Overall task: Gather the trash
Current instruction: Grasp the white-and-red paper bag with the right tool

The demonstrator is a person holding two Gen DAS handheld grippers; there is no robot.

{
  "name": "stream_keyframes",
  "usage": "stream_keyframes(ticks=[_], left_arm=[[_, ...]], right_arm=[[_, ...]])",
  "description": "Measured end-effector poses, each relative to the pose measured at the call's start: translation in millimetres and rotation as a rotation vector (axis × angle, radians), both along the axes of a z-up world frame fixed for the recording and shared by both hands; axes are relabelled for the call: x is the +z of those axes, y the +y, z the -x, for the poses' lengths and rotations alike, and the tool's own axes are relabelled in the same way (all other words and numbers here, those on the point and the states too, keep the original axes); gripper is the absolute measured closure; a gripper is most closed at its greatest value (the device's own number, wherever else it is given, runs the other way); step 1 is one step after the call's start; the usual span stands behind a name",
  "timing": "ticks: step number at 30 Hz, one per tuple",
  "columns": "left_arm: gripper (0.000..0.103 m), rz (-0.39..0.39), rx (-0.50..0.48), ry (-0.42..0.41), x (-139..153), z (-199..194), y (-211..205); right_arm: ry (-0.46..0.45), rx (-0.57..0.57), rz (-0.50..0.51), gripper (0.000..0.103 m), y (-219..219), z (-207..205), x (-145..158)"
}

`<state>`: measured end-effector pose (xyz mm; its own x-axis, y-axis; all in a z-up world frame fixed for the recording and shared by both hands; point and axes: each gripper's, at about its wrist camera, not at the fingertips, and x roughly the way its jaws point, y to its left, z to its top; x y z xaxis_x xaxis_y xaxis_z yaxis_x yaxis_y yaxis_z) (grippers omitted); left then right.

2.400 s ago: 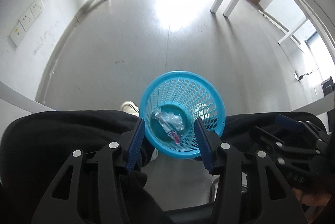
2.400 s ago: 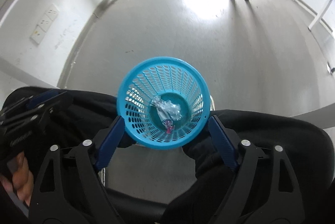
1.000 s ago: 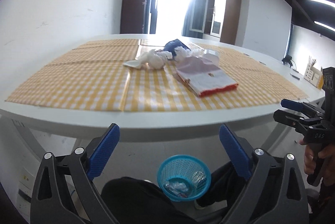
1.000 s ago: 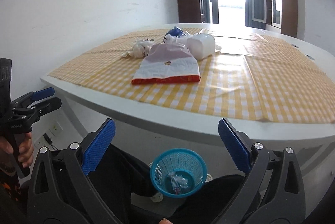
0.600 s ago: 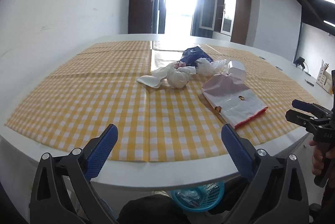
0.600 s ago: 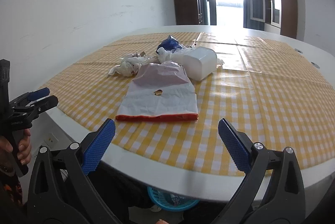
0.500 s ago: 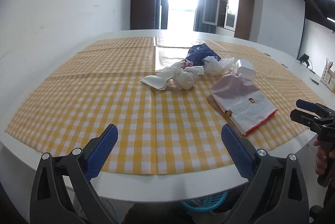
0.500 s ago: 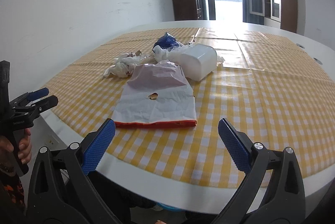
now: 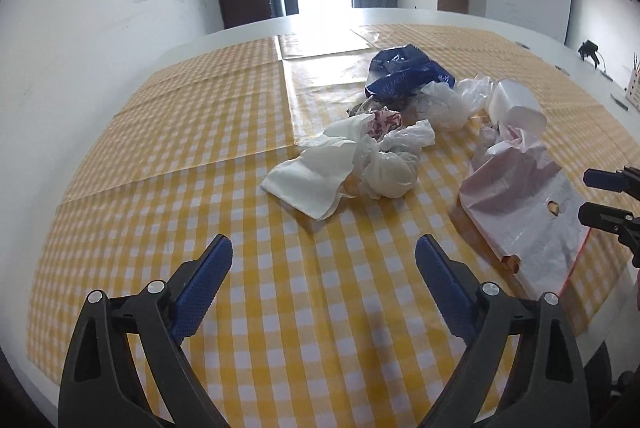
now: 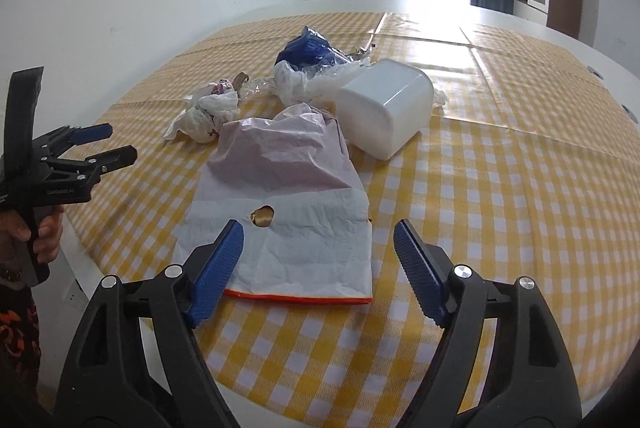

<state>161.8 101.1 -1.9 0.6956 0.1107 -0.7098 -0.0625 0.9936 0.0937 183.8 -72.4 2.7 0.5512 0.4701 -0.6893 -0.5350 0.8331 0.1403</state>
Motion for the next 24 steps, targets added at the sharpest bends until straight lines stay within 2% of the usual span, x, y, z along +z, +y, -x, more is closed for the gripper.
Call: stream_keyframes(ticks=[5,8,9,10,11,16,19,24], left_arm=[[0.023,-0.029,-0.014,0.052,-5,-34,5],[0.031,-0.04,-0.038,0.086,-10,-48,3],[0.039,-0.045,-0.041,0.097,-12,-52,3],[0.051,-0.049,-0.044,0.109,-15,-55,3],[0.054,-0.054,-0.047,0.12,-18,-59,3],[0.098,-0.035,-0.021,0.111,-23,-62,9],[0.102,0.017,0.018,0.062,-17,-53,17],[0.103,0.082,0.07,-0.011,-5,-30,24]], right_arm=[[0.024,0.007,0.029,0.045,12,-9,-6],[0.039,0.008,0.05,0.056,17,-12,-11],[0.04,0.008,0.054,0.062,18,-12,-12],[0.041,0.009,0.061,0.066,19,-12,-13],[0.042,0.009,0.068,0.068,20,-12,-14],[0.038,0.014,0.09,0.098,21,-12,-15],[0.032,0.023,0.079,0.101,20,-12,-15],[0.019,0.018,0.039,0.103,15,-6,-11]])
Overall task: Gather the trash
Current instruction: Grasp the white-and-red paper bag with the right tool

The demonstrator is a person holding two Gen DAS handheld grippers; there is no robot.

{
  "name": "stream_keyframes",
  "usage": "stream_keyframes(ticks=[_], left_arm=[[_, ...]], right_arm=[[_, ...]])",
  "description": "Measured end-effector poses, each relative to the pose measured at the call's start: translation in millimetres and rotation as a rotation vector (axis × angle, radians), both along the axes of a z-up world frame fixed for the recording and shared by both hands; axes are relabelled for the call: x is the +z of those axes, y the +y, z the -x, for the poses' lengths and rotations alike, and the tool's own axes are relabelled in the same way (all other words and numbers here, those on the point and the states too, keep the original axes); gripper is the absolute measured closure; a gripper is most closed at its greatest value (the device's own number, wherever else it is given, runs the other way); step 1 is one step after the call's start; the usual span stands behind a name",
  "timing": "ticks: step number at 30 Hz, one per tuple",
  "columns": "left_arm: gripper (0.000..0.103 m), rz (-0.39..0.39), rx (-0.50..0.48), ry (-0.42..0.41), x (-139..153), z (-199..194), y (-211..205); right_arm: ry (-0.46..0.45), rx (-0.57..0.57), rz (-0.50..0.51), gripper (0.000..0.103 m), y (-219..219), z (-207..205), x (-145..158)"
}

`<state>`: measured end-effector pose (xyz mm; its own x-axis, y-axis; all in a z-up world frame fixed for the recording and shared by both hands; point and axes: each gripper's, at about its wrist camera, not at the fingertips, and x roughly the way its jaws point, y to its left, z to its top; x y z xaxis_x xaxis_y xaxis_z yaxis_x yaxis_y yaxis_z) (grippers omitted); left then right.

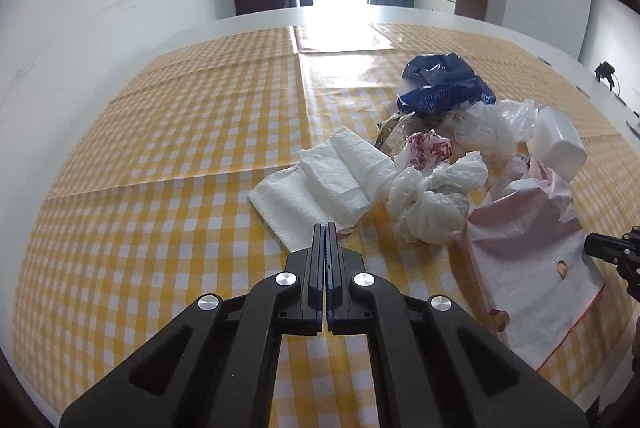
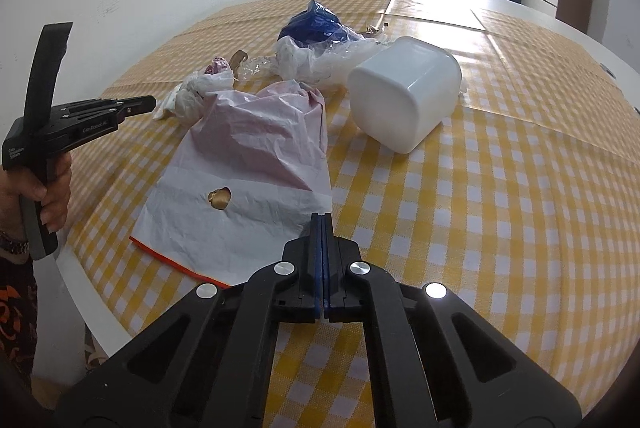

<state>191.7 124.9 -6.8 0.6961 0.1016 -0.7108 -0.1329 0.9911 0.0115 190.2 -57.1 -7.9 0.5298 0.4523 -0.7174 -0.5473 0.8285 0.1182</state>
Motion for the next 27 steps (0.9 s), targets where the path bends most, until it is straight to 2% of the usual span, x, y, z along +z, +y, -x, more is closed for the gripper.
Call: stream_keyframes(ticks=[5,7,9,10,15,20,23,24,26,27], left_arm=[[0.103,0.034,-0.013,-0.045,9,24,-4],[0.103,0.037,-0.018,-0.053,10,28,-5],[0.103,0.049,-0.019,-0.051,9,30,-6],[0.103,0.055,-0.019,-0.049,7,31,-5],[0.103,0.078,-0.025,-0.041,-1,35,-6],[0.103,0.099,-0.036,-0.055,2,34,-7],[0.103,0.109,-0.037,-0.056,2,33,-6],[0.103,0.11,-0.035,-0.056,2,33,-5],[0.103,0.114,-0.03,-0.058,1,33,-4],[0.103,0.116,-0.026,-0.06,1,34,-3]], right_arm=[[0.025,-0.001,-0.069,0.103,-5,3,8],[0.032,-0.007,-0.098,0.099,-8,1,12],[0.015,-0.016,-0.099,0.073,-9,0,17],[0.012,-0.013,-0.101,0.065,-9,0,20],[0.007,0.015,-0.06,0.06,10,-12,24],[0.062,0.054,-0.005,0.05,34,-30,15],[0.104,0.061,0.013,0.052,41,-39,6],[0.112,0.06,0.021,0.063,43,-40,2],[0.081,0.063,0.046,0.071,47,-36,1],[0.074,0.066,0.055,0.08,48,-35,0]])
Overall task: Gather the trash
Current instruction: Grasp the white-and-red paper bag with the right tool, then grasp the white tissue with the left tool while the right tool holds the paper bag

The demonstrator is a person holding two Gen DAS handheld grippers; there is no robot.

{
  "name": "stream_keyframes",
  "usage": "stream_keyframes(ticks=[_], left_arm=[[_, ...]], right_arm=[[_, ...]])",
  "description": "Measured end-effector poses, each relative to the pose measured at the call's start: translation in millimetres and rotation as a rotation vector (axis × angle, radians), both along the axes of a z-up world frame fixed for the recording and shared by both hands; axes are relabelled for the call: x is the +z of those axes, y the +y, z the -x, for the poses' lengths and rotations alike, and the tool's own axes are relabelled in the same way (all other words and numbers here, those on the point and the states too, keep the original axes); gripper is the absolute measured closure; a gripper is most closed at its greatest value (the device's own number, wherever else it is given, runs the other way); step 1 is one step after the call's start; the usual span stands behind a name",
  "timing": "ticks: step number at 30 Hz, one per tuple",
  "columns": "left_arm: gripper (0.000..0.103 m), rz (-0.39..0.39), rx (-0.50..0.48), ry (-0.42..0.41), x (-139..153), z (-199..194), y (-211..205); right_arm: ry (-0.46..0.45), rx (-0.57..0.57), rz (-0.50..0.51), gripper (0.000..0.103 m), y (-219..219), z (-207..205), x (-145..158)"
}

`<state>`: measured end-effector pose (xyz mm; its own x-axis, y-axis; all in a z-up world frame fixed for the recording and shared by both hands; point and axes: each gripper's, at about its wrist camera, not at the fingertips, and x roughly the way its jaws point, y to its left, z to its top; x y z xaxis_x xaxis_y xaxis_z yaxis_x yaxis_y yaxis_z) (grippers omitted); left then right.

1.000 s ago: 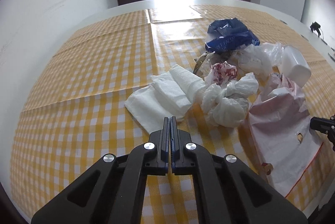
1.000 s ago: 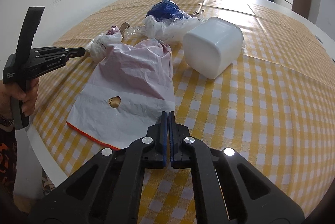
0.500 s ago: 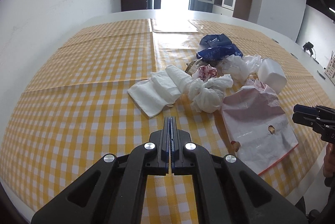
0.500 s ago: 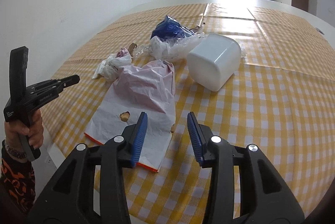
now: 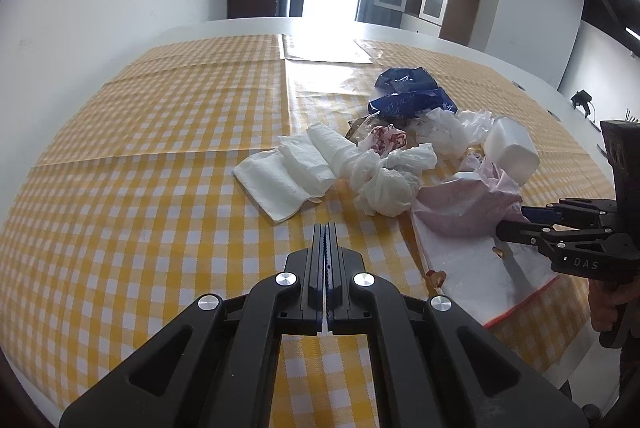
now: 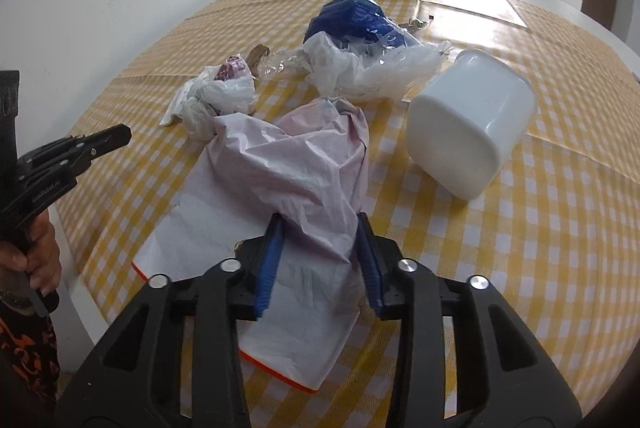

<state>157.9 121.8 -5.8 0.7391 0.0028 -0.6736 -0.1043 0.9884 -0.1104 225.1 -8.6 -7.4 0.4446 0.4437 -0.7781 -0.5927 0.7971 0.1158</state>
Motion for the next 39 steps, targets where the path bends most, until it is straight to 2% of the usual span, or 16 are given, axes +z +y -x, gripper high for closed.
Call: stream_keyframes(ticks=[1,4,7,12,18,20,22,24,25,27,31,34,36,38,39], left_arm=[[0.103,-0.002,0.009,-0.003,1,1,0],[0.103,-0.003,0.016,-0.024,6,8,-4],[0.103,0.01,0.021,-0.041,12,16,-7],[0.103,-0.001,0.029,-0.044,14,20,-10],[0.103,-0.007,0.017,-0.011,12,0,-5],[0.097,-0.035,0.01,-0.001,11,-9,-5],[0.075,-0.093,-0.017,0.043,7,-20,-7],[0.072,-0.167,-0.035,0.071,3,-30,-8],[0.067,-0.19,-0.044,0.085,2,-35,-7],[0.056,-0.218,-0.067,0.113,0,-47,-7],[0.05,-0.273,-0.14,0.164,-6,-66,-15],[0.049,-0.362,-0.184,0.193,-14,-77,-22],[0.048,-0.382,-0.206,0.211,-19,-85,-23],[0.061,-0.362,-0.223,0.206,-19,-90,-21],[0.071,-0.335,-0.234,0.205,-19,-92,-19]], right_arm=[[-0.012,-0.001,0.003,0.085,2,2,0],[-0.059,-0.001,0.021,0.093,3,10,0],[-0.075,-0.009,-0.006,0.097,-3,16,4],[-0.105,-0.027,-0.05,0.098,-20,33,14],[-0.128,-0.025,-0.078,0.098,-40,56,19],[-0.133,-0.028,-0.081,0.098,-45,61,20],[-0.138,-0.033,-0.081,0.098,-51,64,20],[-0.138,-0.034,-0.084,0.098,-56,65,21],[-0.139,-0.034,-0.083,0.098,-58,64,21],[-0.14,-0.034,-0.085,0.098,-59,63,21],[-0.135,-0.031,-0.093,0.098,-59,60,20],[-0.134,-0.025,-0.087,0.098,-56,58,21],[-0.139,-0.026,-0.082,0.098,-56,57,22],[-0.141,-0.029,-0.083,0.098,-56,55,24],[-0.141,-0.029,-0.084,0.098,-57,56,24]])
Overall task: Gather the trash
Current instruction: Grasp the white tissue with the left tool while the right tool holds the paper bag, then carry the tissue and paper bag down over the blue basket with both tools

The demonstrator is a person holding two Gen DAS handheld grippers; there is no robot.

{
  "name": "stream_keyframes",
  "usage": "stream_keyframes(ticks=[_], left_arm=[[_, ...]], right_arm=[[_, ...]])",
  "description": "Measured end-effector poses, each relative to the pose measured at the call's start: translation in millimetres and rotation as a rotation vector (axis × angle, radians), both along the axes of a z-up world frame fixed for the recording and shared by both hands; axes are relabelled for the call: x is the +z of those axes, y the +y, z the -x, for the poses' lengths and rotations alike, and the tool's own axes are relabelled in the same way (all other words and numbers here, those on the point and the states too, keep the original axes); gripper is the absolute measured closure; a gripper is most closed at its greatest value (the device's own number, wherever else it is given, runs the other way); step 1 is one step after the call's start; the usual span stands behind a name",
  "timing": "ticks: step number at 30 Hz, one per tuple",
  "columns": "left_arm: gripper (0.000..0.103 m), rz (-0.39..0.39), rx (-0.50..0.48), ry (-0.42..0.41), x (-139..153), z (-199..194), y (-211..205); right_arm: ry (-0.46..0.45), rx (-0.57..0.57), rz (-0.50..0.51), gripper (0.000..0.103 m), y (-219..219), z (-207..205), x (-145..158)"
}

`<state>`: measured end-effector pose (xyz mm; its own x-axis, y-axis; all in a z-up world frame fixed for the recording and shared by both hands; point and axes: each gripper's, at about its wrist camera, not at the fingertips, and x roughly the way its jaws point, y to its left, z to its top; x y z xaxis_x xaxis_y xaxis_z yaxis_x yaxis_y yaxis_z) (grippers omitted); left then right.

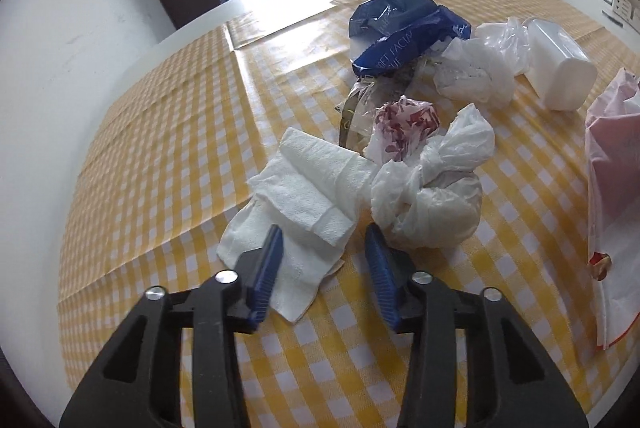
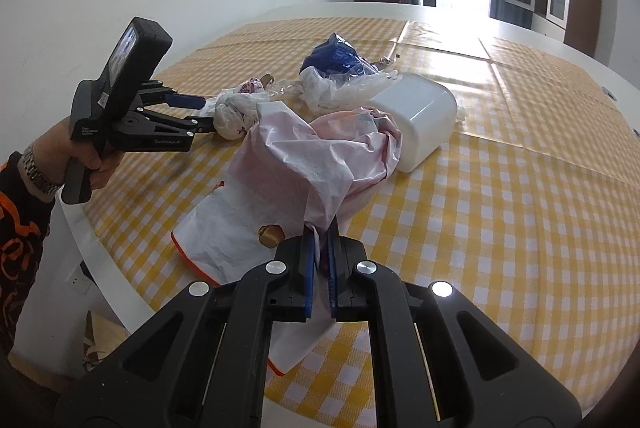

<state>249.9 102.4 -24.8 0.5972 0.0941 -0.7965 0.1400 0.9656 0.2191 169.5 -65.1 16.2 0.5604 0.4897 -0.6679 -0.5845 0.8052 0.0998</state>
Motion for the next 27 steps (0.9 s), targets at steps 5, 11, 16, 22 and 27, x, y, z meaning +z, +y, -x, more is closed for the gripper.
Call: stream_keyframes(ticks=[5,11,16,22,27], left_arm=[[0.102,0.035,0.063,-0.021,-3,1,11],[0.102,0.111,0.128,-0.117,16,40,11],[0.102,0.165,0.16,-0.187,42,84,-4],[0.102,0.24,0.141,-0.272,67,142,-40],[0.102,0.298,0.098,-0.332,87,186,-71]], right_arm=[[0.0,-0.004,-0.011,0.098,-2,4,-1],[-0.002,-0.009,-0.045,0.098,-8,14,-2],[-0.023,-0.002,-0.073,0.098,-9,31,-1],[-0.063,-0.028,-0.091,0.098,-19,56,-1],[-0.122,-0.024,-0.123,0.098,-31,84,6]])
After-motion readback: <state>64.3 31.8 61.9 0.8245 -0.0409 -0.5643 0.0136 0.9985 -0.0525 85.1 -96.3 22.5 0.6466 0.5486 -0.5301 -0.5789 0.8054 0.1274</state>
